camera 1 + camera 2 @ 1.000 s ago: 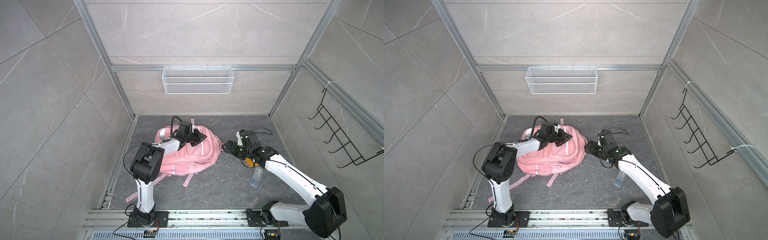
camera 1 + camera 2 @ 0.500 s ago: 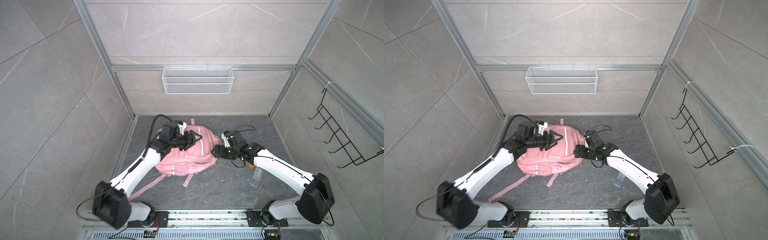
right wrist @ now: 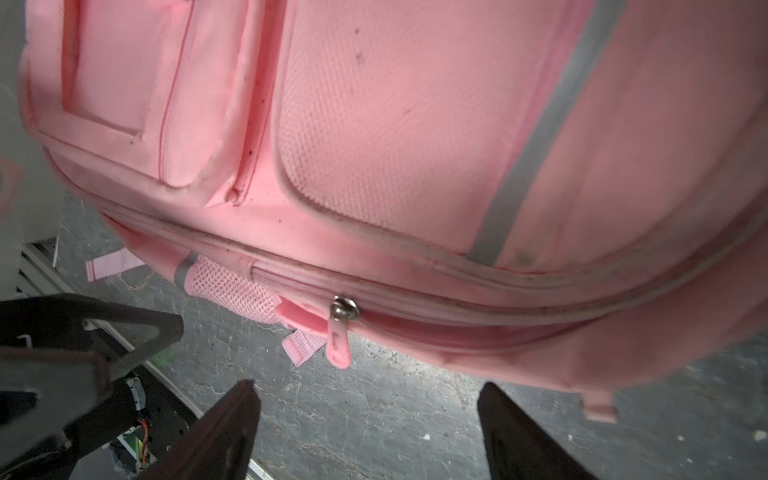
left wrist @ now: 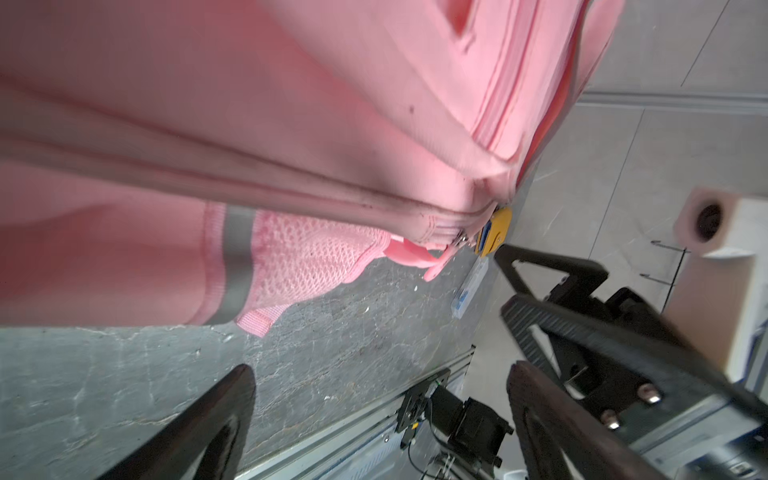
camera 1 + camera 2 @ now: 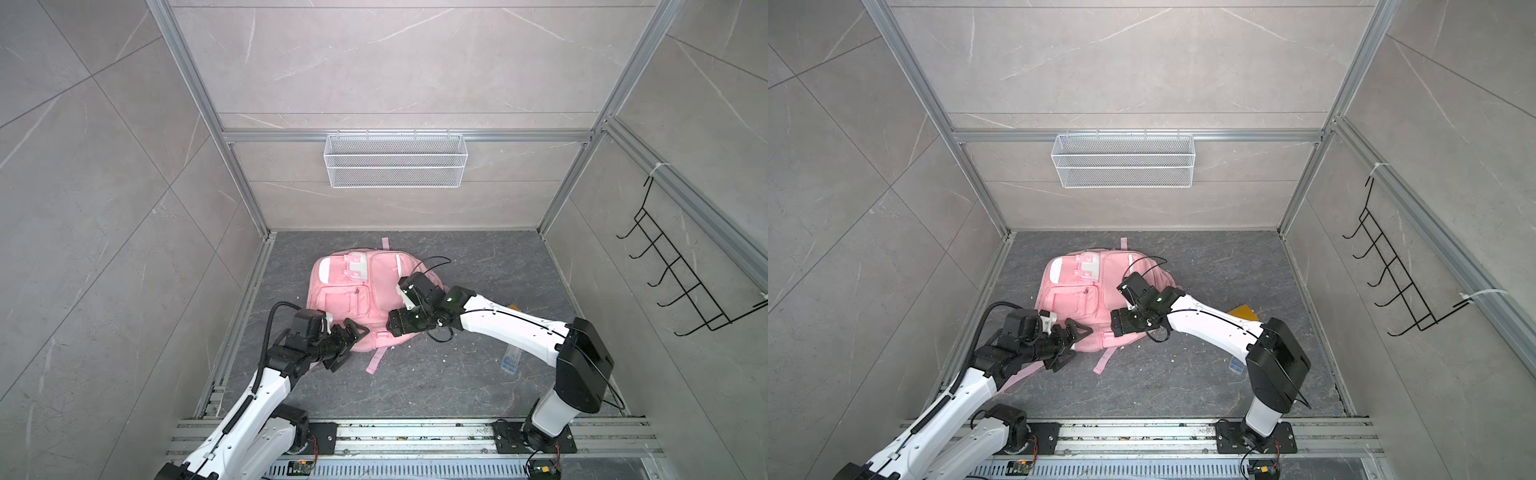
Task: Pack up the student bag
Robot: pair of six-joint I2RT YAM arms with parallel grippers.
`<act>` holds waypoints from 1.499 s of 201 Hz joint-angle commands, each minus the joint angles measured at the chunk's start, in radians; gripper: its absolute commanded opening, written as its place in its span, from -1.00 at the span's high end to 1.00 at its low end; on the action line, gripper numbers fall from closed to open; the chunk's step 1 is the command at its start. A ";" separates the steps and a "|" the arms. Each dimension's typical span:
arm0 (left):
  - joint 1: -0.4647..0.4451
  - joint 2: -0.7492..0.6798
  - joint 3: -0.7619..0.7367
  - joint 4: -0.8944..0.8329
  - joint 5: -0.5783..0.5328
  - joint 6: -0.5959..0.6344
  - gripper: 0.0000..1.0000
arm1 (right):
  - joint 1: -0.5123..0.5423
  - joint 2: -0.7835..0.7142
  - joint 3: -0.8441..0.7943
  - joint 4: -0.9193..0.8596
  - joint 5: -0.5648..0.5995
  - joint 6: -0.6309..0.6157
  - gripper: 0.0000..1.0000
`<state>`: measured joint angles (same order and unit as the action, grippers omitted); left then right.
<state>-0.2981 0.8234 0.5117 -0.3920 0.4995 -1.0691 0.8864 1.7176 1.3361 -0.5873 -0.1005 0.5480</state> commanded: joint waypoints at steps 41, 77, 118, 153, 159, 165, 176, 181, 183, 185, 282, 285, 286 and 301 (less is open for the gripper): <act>0.065 0.042 -0.016 0.184 0.007 -0.095 -0.79 | 0.080 0.173 0.176 -0.186 0.139 -0.042 -0.35; 0.073 0.060 -0.023 0.212 -0.005 -0.112 -0.65 | 0.090 0.208 0.199 -0.209 0.188 -0.054 0.07; 0.076 0.062 -0.038 0.242 -0.039 -0.130 -0.58 | 0.092 0.240 0.211 -0.194 0.194 -0.065 0.28; 0.099 0.072 -0.033 0.238 -0.045 -0.122 -0.65 | 0.092 0.267 0.220 -0.175 0.188 -0.079 0.26; 0.105 0.071 -0.033 0.234 -0.048 -0.118 -0.65 | 0.092 0.267 0.219 -0.169 0.188 -0.081 0.27; 0.112 0.074 -0.032 0.232 -0.050 -0.115 -0.65 | 0.092 0.271 0.220 -0.164 0.188 -0.083 0.29; 0.125 0.075 -0.032 0.231 -0.053 -0.109 -0.63 | 0.092 0.283 0.231 -0.166 0.187 -0.086 0.40; 0.129 0.079 -0.033 0.235 -0.052 -0.109 -0.61 | 0.092 0.288 0.236 -0.168 0.187 -0.088 0.42; 0.130 0.080 -0.033 0.238 -0.051 -0.109 -0.61 | 0.092 0.292 0.239 -0.169 0.185 -0.089 0.43; 0.131 0.082 -0.034 0.239 -0.051 -0.110 -0.61 | 0.092 0.294 0.241 -0.169 0.185 -0.089 0.44; 0.248 0.139 -0.062 0.277 -0.030 -0.059 -0.73 | 0.092 0.218 0.168 -0.073 0.129 -0.149 1.00; 0.249 0.142 -0.062 0.278 -0.029 -0.056 -0.73 | 0.092 0.210 0.159 -0.068 0.128 -0.150 1.00; 0.250 0.143 -0.062 0.278 -0.029 -0.055 -0.73 | 0.092 0.207 0.156 -0.066 0.128 -0.150 1.00; 0.265 0.165 -0.047 0.277 -0.024 -0.030 -0.70 | 0.089 0.164 0.107 -0.035 0.128 -0.152 1.00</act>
<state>-0.0566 0.9607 0.4519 -0.1490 0.4599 -1.1641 0.9760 1.9724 1.5028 -0.6998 0.0380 0.4225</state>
